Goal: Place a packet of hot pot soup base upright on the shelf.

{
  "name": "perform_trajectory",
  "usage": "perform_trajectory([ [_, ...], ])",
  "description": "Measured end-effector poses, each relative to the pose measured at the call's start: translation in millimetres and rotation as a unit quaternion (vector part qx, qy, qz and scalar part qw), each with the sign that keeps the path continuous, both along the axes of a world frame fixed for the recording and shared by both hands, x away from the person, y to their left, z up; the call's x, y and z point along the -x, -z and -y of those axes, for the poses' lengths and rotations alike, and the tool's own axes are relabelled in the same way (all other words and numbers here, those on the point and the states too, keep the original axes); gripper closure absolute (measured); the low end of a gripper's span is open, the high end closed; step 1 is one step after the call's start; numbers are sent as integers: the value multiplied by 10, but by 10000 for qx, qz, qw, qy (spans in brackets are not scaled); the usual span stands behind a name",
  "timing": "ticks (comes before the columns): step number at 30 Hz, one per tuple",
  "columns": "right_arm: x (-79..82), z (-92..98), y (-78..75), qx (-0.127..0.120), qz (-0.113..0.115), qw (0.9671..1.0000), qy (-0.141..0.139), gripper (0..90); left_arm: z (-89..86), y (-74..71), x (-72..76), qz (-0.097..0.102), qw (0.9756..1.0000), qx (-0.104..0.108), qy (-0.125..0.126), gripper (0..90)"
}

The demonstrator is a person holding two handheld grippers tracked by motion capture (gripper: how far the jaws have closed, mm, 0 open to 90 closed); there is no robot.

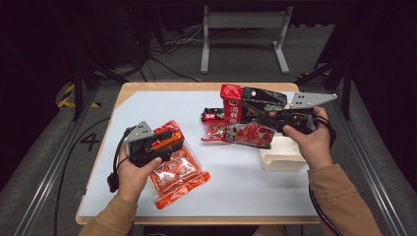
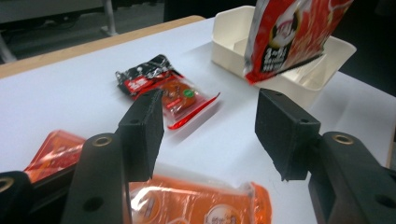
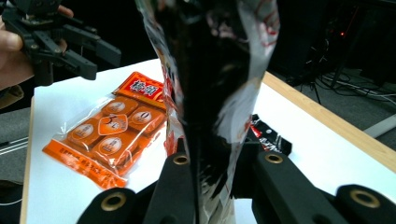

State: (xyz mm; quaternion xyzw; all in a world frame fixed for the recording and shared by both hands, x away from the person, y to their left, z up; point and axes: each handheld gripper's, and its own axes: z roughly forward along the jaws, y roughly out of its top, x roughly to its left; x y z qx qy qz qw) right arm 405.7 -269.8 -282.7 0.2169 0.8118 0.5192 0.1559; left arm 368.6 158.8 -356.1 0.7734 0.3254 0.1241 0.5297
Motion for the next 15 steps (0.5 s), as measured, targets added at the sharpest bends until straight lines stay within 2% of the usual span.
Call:
perform_trajectory([
  [8,-96,120,-60,7,80,9999,100,831,-119,98,34,29,9996,-228,-155,423],
  [10,-119,153,-69,-15,95,9999,116,831,-153,129,50,-15,9993,-323,-179,420],
  [15,-197,252,-104,-29,155,9998,155,831,-225,166,63,-69,9989,-400,-223,414],
])
